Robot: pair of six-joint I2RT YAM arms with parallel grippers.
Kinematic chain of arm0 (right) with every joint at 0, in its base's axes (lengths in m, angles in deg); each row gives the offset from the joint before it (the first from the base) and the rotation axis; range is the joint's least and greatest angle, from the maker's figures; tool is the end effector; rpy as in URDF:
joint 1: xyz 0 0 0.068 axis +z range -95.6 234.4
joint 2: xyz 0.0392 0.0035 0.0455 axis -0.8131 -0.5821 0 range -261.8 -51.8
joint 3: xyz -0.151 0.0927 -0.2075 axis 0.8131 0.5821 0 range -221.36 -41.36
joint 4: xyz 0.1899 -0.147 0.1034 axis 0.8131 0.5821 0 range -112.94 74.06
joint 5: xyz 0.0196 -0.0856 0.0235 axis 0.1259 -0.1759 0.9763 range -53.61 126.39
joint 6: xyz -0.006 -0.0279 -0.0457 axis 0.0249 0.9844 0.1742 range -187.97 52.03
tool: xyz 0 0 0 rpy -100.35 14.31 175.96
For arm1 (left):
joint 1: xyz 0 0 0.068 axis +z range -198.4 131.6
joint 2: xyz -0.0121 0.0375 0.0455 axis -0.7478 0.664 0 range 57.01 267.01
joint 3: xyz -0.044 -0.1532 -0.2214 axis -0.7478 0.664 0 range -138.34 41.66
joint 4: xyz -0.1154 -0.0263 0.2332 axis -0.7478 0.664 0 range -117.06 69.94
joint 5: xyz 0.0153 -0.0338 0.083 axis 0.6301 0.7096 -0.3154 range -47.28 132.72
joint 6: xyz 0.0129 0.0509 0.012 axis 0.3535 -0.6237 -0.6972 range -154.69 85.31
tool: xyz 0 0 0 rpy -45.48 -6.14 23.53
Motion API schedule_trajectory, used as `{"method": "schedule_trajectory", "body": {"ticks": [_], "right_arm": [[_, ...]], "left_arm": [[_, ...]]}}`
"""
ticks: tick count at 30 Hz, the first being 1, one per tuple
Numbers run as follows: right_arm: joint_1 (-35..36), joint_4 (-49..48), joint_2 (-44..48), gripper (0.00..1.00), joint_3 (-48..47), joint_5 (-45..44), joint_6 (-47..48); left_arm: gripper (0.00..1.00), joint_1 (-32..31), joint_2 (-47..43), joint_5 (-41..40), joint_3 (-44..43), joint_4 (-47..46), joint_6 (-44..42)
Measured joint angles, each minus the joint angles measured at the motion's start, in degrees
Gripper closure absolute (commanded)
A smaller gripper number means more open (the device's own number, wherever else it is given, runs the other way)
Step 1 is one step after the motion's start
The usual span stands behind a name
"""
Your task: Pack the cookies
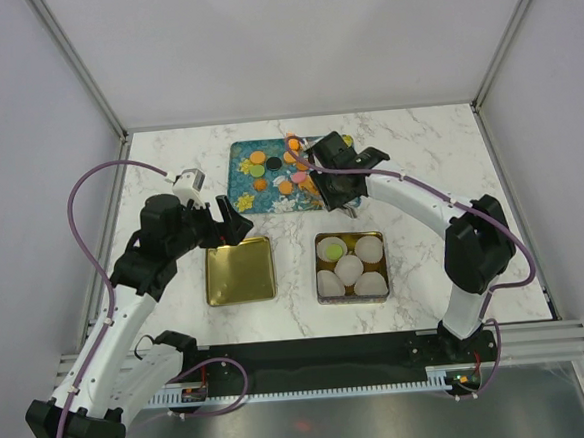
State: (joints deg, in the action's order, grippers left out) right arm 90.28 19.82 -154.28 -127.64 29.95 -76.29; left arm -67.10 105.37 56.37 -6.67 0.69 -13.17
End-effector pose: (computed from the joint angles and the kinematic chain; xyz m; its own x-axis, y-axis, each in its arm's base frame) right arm 0.3146 0.2227 0.2669 -0.7644 -0.3755 -0.5241 -0.4294 0.9029 -0.0206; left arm 0.1733 -0.0674 0.3202 -0.5975 -0.1740 -0.7828 0.3120 0.8489 -0.4267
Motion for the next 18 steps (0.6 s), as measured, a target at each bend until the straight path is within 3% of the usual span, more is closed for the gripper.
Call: {"method": "schedule_trajectory", "body": {"ticks": [10,18], "right_arm": [[-0.35,1.9,2.73,0.84,-1.18,-0.15,-1.11],[-1.16,5.07,15.47,0.83,-0.31,-1.22,-3.21]], "left_arm": [[0.0,0.0,0.0,0.02,0.0,0.0,0.0],[0.0,0.0,0.02,0.52,0.0,0.0,0.0]]}}
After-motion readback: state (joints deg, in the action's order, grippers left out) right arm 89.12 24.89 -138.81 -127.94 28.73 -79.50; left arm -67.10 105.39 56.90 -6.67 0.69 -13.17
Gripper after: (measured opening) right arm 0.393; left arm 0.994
